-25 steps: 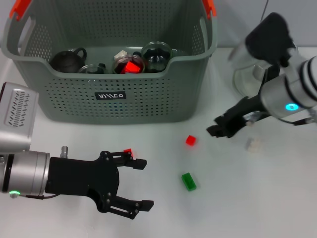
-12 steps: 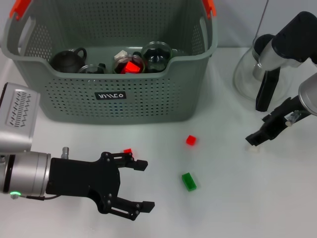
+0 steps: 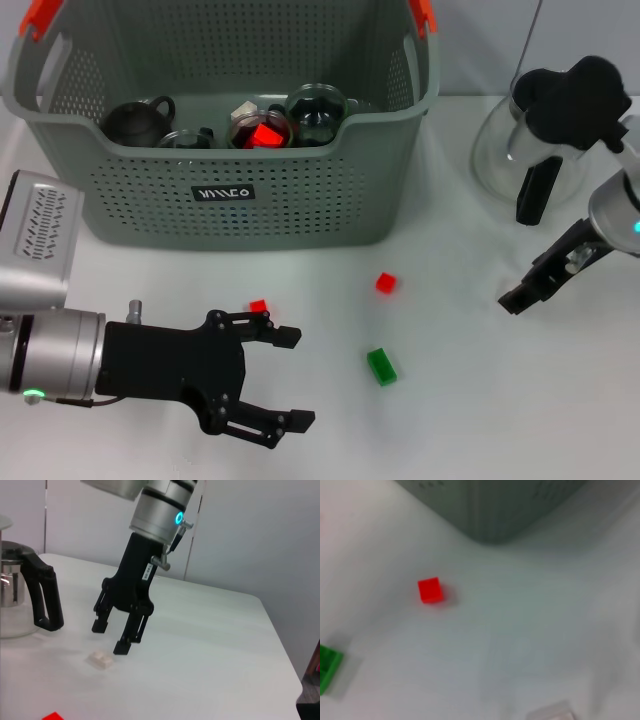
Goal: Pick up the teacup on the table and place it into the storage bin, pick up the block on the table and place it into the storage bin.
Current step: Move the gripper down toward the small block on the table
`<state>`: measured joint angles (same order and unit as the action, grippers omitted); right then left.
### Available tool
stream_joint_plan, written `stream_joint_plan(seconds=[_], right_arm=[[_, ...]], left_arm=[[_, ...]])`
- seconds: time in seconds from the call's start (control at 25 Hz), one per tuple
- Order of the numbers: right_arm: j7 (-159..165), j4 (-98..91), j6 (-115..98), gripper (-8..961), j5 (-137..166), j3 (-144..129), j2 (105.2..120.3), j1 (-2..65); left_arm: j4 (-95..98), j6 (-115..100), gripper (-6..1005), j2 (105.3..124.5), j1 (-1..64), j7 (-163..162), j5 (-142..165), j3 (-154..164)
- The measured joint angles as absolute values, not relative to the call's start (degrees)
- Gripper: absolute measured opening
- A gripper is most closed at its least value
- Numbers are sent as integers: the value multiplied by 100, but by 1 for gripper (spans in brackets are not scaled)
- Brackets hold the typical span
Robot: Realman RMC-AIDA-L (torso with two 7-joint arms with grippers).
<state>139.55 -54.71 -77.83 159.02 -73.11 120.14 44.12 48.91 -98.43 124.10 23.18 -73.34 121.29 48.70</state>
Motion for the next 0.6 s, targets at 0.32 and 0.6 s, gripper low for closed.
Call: stream_joint_plan(seconds=[0.32, 0.6], right_arm=[[13916, -4727, -7263, 776, 15906, -7332, 12014, 4701], [13908, -4586, -7115, 770, 15908, -7339, 12006, 4746]], left_arm=[[4886, -9843, 936, 12410, 2320, -7350, 12129, 4869], [4831, -9843, 936, 12410, 2328, -7360, 12129, 4869]])
